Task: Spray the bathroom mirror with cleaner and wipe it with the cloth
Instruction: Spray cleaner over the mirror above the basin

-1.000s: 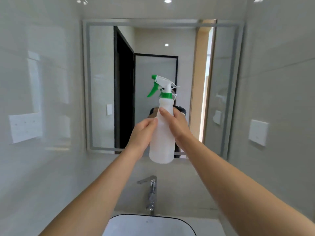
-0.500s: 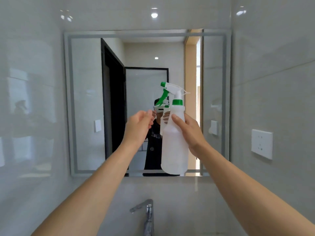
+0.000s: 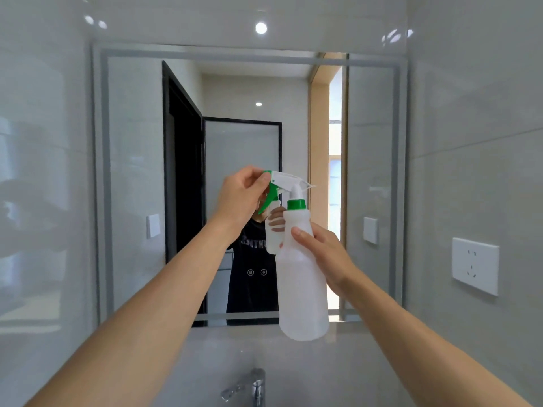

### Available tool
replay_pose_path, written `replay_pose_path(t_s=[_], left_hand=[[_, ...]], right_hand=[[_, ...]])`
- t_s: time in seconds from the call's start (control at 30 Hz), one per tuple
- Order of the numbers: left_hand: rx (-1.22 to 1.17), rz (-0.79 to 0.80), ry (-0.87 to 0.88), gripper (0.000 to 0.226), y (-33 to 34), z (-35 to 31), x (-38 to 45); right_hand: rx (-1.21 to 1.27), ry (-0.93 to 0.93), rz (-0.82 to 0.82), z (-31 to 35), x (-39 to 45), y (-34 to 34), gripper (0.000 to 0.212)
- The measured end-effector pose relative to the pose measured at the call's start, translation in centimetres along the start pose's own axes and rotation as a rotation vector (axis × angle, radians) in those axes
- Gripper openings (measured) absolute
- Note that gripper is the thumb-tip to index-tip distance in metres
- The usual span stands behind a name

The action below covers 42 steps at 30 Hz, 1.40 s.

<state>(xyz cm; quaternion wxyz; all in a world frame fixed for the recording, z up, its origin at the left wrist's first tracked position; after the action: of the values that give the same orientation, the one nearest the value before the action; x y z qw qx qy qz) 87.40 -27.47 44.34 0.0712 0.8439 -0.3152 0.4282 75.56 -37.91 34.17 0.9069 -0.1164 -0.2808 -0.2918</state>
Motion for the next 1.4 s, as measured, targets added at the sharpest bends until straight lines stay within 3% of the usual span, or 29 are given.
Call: replay_pose_path(t_s=[0.53, 0.83, 1.03, 1.1, 1.27, 1.4], left_hand=[[0.051, 0.022, 0.053, 0.010, 0.2, 2.9, 1.9], [0.010, 0.027, -0.111, 0.039, 0.6, 4.4, 2.5], [0.236, -0.027, -0.196, 0.049, 0.1, 5.6, 0.6], [0.273, 0.034, -0.204, 0.050, 1.0, 6.2, -0.9], [0.157, 0.403, -0.187, 0.048, 4.9, 7.6, -4.5], [0.180, 0.336, -0.174, 0.044, 4.0, 7.6, -3.9]], right_hand=[[0.009, 0.033, -0.020, -3.9, 1.7, 0.2, 0.040], [-0.065, -0.012, -0.088, -3.9, 2.2, 0.0, 0.041], [-0.075, -0.027, -0.272, -2.8, 2.7, -0.9, 0.041], [-0.086, -0.035, -0.330, -2.0, 3.1, -1.0, 0.039], [-0.008, 0.004, -0.404, -0.8, 4.5, -0.9, 0.034], [0.039, 0.041, -0.362, -0.5, 5.2, 1.1, 0.036]])
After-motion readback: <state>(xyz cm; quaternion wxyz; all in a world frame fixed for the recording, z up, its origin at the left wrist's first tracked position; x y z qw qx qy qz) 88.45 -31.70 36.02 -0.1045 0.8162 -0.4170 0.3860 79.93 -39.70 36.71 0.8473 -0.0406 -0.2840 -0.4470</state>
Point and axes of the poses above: each hand's wrist, its own x-axis towards the middle knuckle, its own y-axis out of the palm, z = x × y, the point moved 10 cm from there along x, towards the middle knuckle, and after that the axes turned 7 degrees about x, right-handed, at the moved point
